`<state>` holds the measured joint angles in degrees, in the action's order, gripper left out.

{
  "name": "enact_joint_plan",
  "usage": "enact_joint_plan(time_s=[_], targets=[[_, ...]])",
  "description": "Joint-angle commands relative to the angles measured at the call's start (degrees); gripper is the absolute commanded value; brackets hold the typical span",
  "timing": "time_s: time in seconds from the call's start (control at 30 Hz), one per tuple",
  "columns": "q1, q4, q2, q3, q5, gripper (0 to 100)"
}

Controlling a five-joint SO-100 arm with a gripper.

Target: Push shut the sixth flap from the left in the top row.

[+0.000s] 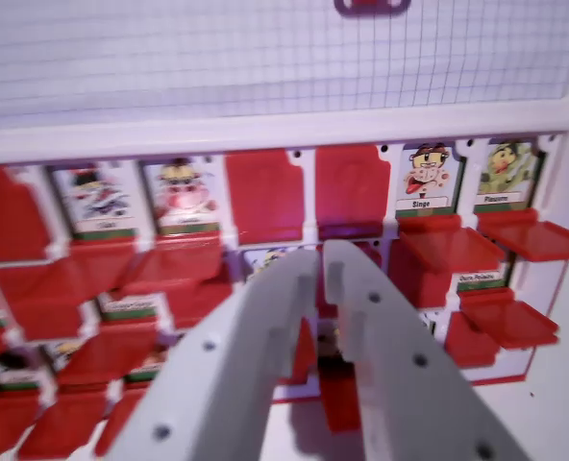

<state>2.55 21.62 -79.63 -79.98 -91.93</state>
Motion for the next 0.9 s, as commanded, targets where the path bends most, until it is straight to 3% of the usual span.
enact_joint_plan(time_s=[0.0,0.27,0.53,0.87], targets=[[-1.1,0.8,-14.6,-1.8,0.3,0],[-3.8,4.3,-29.3,-11.4,-0.2,0],[-3.2,7.0,-39.6,-20.6,-1.0,0],[-2.5,10.8,-43.2,-22.7,-1.1,0]])
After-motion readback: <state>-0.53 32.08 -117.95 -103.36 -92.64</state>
